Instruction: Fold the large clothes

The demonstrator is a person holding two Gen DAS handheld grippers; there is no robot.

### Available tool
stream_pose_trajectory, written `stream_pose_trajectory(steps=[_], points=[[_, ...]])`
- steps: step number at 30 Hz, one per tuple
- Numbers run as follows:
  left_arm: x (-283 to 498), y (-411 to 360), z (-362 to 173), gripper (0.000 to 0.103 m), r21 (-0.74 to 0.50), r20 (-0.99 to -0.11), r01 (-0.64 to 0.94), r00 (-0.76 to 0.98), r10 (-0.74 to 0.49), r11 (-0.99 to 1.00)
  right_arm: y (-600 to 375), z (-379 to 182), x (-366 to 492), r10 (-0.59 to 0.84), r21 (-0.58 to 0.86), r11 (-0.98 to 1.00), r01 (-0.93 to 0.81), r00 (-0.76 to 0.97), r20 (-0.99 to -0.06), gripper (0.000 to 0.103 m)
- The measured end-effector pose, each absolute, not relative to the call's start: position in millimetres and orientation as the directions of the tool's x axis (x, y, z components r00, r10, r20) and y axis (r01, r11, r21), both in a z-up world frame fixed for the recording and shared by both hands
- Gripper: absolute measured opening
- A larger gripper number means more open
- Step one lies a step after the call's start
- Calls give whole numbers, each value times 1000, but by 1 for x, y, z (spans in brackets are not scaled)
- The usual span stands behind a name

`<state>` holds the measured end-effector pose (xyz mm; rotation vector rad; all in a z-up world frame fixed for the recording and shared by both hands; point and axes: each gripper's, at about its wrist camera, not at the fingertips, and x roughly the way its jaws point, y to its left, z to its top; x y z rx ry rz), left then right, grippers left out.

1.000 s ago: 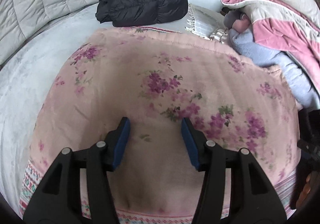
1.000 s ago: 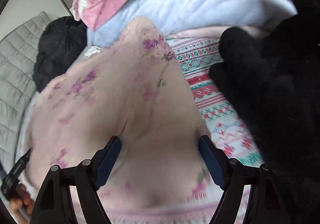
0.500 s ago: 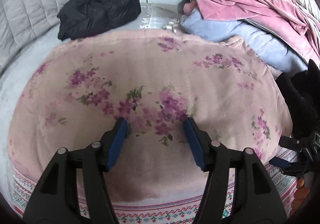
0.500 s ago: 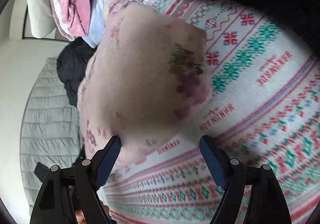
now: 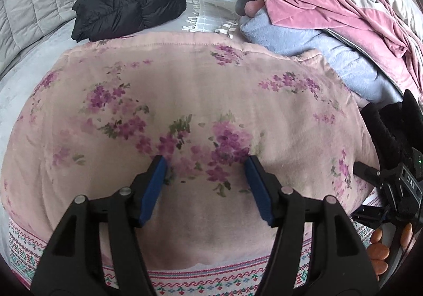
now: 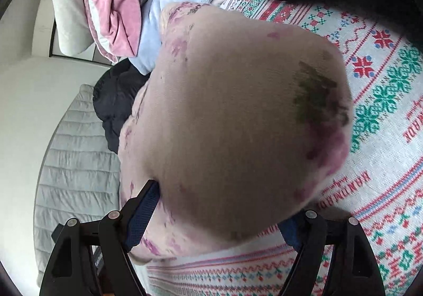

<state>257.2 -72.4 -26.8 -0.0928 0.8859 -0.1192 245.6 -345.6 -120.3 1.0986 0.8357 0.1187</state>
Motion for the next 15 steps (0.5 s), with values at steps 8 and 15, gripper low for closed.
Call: stream_pose_trajectory(steps=[8,15], points=[[259,-68,-25,64,-158,-766,59,623,-160,986,-344,-86,239,459,848,481,222,760,-460,75],[258,-74,-27,64,-124,-770,68,623,-139,990,-349,-122,250,463,840,454,297,727,-507,76]])
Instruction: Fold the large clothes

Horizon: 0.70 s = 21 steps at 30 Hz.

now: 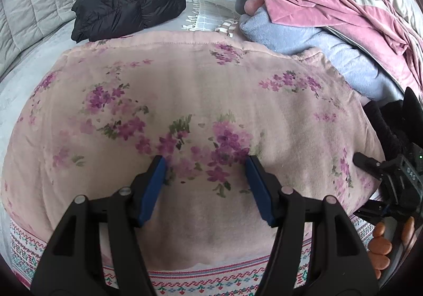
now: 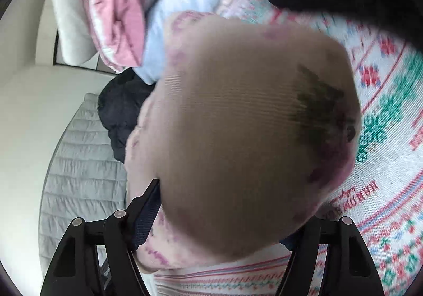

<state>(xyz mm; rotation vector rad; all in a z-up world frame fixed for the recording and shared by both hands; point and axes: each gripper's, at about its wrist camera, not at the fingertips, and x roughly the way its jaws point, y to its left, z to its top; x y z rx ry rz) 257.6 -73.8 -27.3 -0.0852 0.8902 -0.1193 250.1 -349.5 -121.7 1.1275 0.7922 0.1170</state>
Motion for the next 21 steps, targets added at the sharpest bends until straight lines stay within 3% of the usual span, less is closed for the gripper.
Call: stream_pose_trajectory(steps=[12,21], points=[[274,-69,5,64,-206,-778,77,592,-211,975,-347,-108,252,468,854,419,310,732,-495,76],[385,-67,-5,64,-196,-841,-50,523,-142,979,-349,-111,253,496,870,355,342,720,-485,77]])
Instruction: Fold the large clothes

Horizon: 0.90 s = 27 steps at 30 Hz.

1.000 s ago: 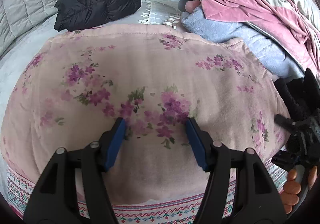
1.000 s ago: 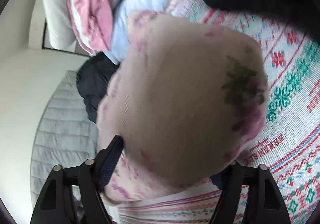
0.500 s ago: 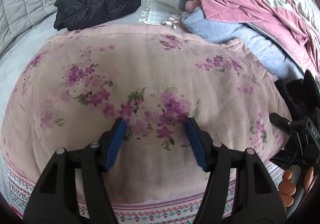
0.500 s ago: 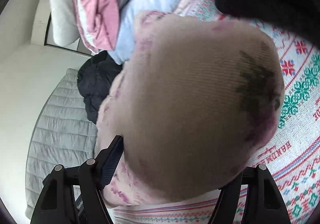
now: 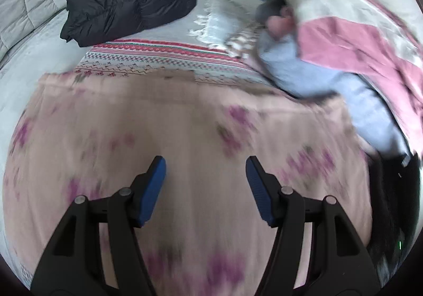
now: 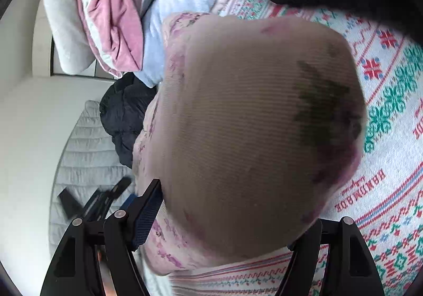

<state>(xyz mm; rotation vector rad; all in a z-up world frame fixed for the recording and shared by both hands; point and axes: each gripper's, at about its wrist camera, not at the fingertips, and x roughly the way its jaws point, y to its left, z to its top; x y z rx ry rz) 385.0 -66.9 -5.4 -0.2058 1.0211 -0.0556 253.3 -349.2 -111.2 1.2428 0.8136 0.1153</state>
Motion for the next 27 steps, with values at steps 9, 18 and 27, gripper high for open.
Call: stream_pose_trajectory(steps=[9,18,27], points=[[458,-72,-64,64,-145,-904,-181,424,-56,973,-345,-107,253,484,857,384,342,716,-503,77],[452,-74,-50,65,-105,-895,-135,445,-34,985,-345,-109,255,484,848,402,346,706,-517,77],[335,-57,19,64,-160,-865,-34,487,-123,987,-346,-113,255,480,848,398,349,709,-517,77]])
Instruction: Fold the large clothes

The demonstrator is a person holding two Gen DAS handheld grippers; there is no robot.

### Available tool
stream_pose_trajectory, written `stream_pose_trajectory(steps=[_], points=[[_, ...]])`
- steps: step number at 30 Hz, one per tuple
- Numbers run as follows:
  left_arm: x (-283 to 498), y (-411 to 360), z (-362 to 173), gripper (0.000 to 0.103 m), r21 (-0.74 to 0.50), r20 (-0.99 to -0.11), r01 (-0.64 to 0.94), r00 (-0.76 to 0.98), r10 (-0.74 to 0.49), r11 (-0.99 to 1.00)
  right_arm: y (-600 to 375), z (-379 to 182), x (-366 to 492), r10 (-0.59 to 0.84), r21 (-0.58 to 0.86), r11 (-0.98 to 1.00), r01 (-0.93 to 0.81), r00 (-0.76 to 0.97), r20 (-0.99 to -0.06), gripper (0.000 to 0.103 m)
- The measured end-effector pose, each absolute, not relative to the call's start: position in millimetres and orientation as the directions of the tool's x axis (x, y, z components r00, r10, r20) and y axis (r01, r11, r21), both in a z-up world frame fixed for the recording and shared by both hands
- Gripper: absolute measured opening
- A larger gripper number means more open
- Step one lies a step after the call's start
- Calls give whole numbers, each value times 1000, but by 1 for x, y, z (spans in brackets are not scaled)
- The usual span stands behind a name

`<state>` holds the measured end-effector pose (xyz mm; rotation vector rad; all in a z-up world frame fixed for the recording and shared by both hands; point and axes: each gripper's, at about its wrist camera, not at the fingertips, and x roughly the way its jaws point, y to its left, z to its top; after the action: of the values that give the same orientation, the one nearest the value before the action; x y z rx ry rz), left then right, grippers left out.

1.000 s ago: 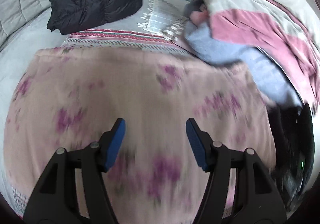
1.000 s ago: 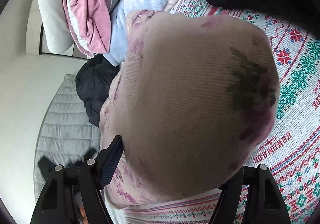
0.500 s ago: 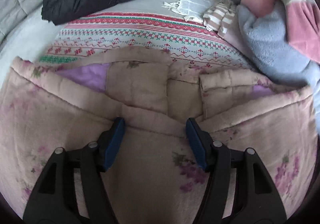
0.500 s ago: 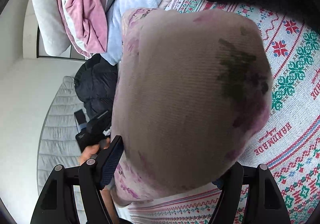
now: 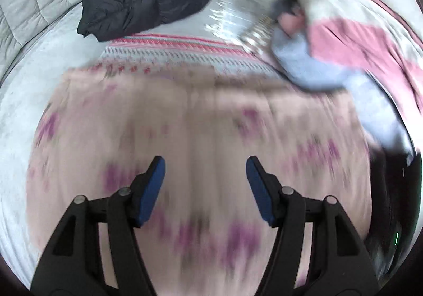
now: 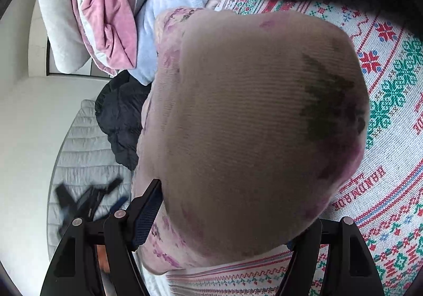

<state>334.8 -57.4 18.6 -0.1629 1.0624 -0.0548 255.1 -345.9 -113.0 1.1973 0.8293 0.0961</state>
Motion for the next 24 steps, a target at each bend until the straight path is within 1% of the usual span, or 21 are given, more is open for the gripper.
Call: stream_pose_trajectory(steps=[2,4,6,8,10,16,19,22,24], points=[[303,-61,15,65,-170,-865,4,478,-151,985,-346,-114,255,476,848,402,345,712,-516,77],[283,-63,6,65,-165,-870,19,469,-154,986,-345,-114,255,471,847,405,344,715,-516,77],[268,-68,-8,65,-140,-878,21,460,-134,990,-344,-114,256,466,845,410,344,717,-519,77],[260,-74,-24,66,-80,-856,44,508,-92,996,-343,-114,256,461,837,424,345,713,-528,77],[258,-78,-29,67,-58,-848,41,526,-70,998,-342,-114,256,460,835,430,344,712,-530,77],[240,-79,-17,67,-51,-828,13,559,-49,999,-343,-115,256,464,838,424,343,712,-527,77],[219,-85,-8,67,-35,-828,53,558,-58,998,-344,-115,255,466,842,418,342,715,-521,77],[217,-90,-19,67,10,-830,60,557,-25,998,-342,-114,256,456,838,428,339,719,-524,77],[226,-84,-30,69,-23,-846,39,532,-40,999,-341,-114,255,449,835,437,335,722,-525,77]])
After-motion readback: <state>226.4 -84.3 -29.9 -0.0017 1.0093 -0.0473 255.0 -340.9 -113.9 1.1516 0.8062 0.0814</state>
